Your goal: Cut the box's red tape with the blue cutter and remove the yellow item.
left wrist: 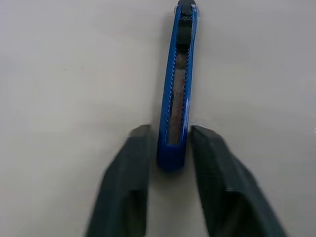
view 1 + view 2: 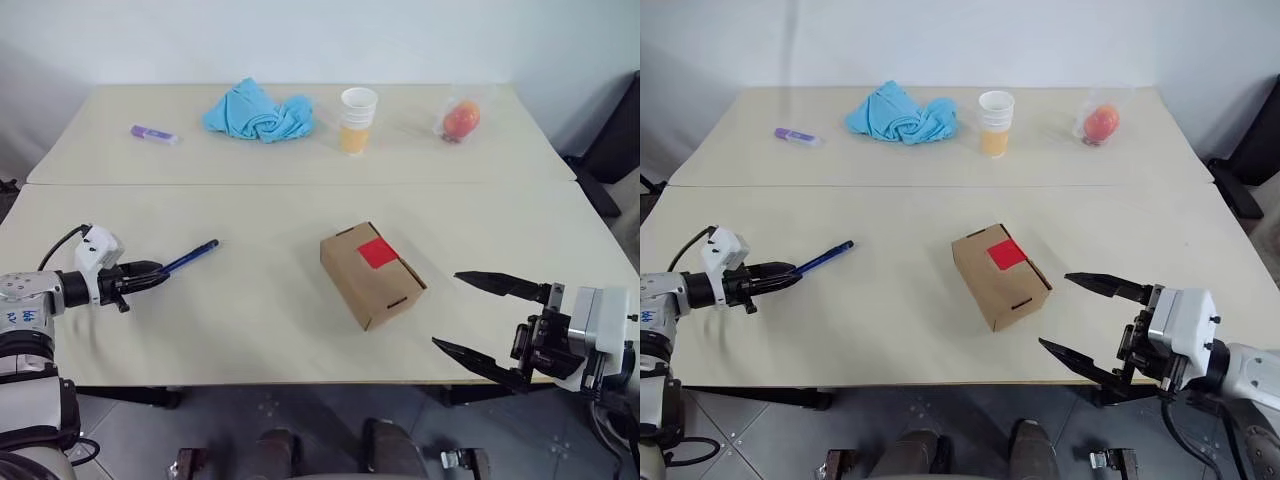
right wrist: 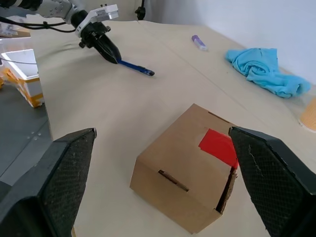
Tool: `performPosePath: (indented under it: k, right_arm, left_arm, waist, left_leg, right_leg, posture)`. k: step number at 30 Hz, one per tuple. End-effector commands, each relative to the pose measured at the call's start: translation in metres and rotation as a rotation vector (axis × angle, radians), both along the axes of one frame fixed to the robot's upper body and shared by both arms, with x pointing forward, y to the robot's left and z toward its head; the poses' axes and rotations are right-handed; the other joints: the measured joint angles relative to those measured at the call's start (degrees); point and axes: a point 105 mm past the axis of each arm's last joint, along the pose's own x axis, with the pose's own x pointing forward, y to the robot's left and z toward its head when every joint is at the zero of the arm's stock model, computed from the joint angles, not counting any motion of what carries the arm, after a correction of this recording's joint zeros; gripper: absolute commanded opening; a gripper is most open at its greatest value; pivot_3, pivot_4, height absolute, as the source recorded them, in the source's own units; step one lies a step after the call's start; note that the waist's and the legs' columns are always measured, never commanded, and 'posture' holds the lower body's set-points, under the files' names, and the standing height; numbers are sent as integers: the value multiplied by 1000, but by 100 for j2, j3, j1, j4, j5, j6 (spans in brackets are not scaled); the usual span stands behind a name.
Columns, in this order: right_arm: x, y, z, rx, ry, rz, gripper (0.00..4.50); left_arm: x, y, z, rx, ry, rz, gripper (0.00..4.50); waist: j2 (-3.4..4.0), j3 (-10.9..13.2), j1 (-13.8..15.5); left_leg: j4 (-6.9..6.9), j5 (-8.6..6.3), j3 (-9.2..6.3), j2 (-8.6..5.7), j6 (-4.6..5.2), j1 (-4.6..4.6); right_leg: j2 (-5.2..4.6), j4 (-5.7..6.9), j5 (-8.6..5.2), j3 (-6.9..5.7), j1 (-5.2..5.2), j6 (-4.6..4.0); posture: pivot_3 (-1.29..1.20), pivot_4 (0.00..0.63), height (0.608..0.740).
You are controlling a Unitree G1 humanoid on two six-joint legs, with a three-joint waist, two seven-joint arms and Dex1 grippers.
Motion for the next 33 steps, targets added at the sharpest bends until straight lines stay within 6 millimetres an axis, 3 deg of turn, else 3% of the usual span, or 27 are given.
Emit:
performPosePath:
  k: [1,4,9,12,17,22,27,33]
  right_arm:
    - [-2,2,7,-8,-41,13,4500]
    - [-1,3,8,-8,-41,17,4500]
    - [1,3,8,-12,-34,29,4500]
    - [0,7,9,-12,11,52,4500]
    - [-14,18,10,22,131,128,4500]
    - [-27,26,-13,-33,285,148,4500]
    - [-25,21,-45,-137,365,24,4500]
    - [-27,25,-57,-149,410,-16,4500]
  left_arm:
    - [-16,0,-35,-5,133,5,421]
    - [-14,-6,-33,-32,120,-18,421]
    - [-6,-26,-11,-40,10,-146,421]
    - [-9,-73,24,64,-82,-480,421]
    - [-42,-111,34,220,1,-729,421]
    - [-72,-168,27,253,70,-862,421]
    - [-77,-222,10,247,61,-830,421]
    - [-86,-255,0,200,90,-793,421]
  waist:
    - [12,-8,3]
    - [20,-12,8]
    - [19,-12,79]
    - [11,-6,142]
    - [-1,2,117]
    - [11,9,111]
    - [8,11,196]
    - [7,11,158]
  left_leg:
    - [0,-4,6,0,3,6]
    - [0,-10,19,1,9,13]
    - [4,-17,39,2,16,17]
    - [6,-19,40,3,16,12]
    - [9,-26,20,11,13,-11]
    - [1,-40,25,21,15,-11]
    - [13,-43,29,10,27,-14]
    - [13,-43,31,13,26,-16]
  right_leg:
    - [-2,0,0,0,4,0]
    - [-6,3,0,6,3,0]
    - [-11,7,0,7,0,0]
    - [-12,3,1,7,-3,0]
    - [-12,-33,15,-5,-6,-13]
    - [-4,-49,14,-7,-7,-14]
    - [-5,-49,17,1,1,-8]
    - [0,-51,18,2,-4,-7]
  posture:
    - [0,150,740]
    - [0,150,740]
    - [0,150,740]
    - [0,150,740]
    - [0,150,740]
    - [0,150,740]
    - [0,150,740]
    - [0,150,740]
